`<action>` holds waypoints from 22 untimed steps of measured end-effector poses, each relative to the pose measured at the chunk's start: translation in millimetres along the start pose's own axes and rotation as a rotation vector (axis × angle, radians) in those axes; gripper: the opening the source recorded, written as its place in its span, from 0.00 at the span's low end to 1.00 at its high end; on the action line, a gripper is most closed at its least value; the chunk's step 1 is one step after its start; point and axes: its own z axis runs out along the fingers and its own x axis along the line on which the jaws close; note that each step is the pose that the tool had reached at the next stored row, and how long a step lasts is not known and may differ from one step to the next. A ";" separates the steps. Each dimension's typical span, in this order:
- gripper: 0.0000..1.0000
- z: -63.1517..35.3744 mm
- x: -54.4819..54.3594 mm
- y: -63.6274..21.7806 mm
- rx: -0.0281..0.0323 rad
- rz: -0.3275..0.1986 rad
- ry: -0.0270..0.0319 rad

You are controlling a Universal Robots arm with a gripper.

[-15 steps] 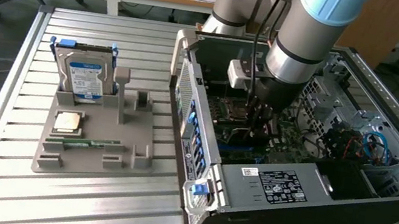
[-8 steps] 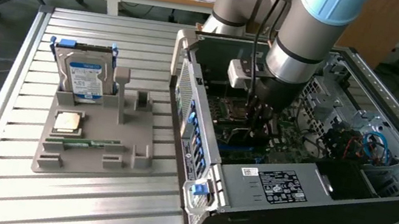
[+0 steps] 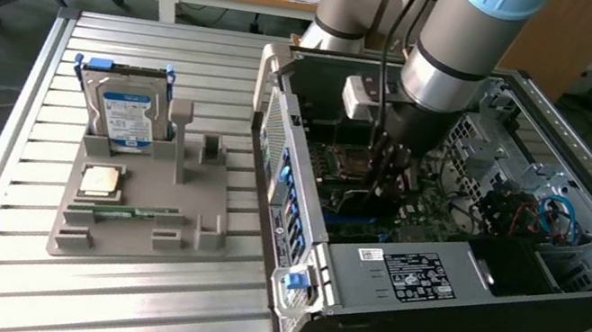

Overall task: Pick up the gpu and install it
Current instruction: 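Insert the gpu into the slot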

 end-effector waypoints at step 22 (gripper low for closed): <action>0.33 -56.2 -2.0 -0.9 0.0000 0.000 0.0001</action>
